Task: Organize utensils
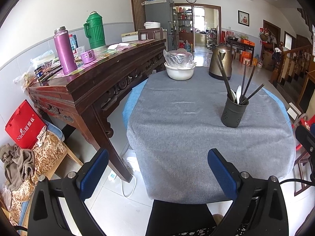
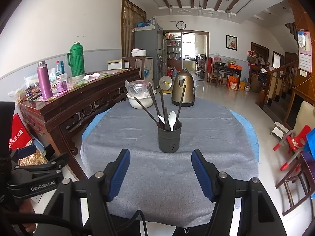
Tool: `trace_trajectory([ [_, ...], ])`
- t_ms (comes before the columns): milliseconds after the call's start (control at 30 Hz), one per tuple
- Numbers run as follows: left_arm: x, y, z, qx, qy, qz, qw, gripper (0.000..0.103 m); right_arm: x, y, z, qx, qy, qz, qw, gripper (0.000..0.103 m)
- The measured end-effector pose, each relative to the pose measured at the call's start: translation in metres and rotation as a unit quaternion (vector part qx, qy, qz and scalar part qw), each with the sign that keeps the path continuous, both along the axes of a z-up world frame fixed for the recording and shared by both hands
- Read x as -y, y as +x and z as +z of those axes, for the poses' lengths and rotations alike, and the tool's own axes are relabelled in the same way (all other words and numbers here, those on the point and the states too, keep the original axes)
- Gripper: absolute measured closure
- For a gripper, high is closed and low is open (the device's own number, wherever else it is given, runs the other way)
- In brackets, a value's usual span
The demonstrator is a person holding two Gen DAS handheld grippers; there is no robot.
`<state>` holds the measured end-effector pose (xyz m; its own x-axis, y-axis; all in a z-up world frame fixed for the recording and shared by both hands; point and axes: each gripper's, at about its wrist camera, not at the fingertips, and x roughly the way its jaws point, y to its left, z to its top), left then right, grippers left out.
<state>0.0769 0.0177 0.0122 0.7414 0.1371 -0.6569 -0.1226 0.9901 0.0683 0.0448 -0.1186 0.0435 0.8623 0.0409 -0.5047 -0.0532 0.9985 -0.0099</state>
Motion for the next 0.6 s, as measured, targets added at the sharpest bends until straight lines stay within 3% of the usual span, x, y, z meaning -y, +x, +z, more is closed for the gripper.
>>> trace_trajectory([
  [600,0.01,0.056,-0.005,-0.003,0.025,0.002,0.9997,0.003,0.011,0.068,-0.014,-0.011,-0.007,-0.002,1.0,0.035],
])
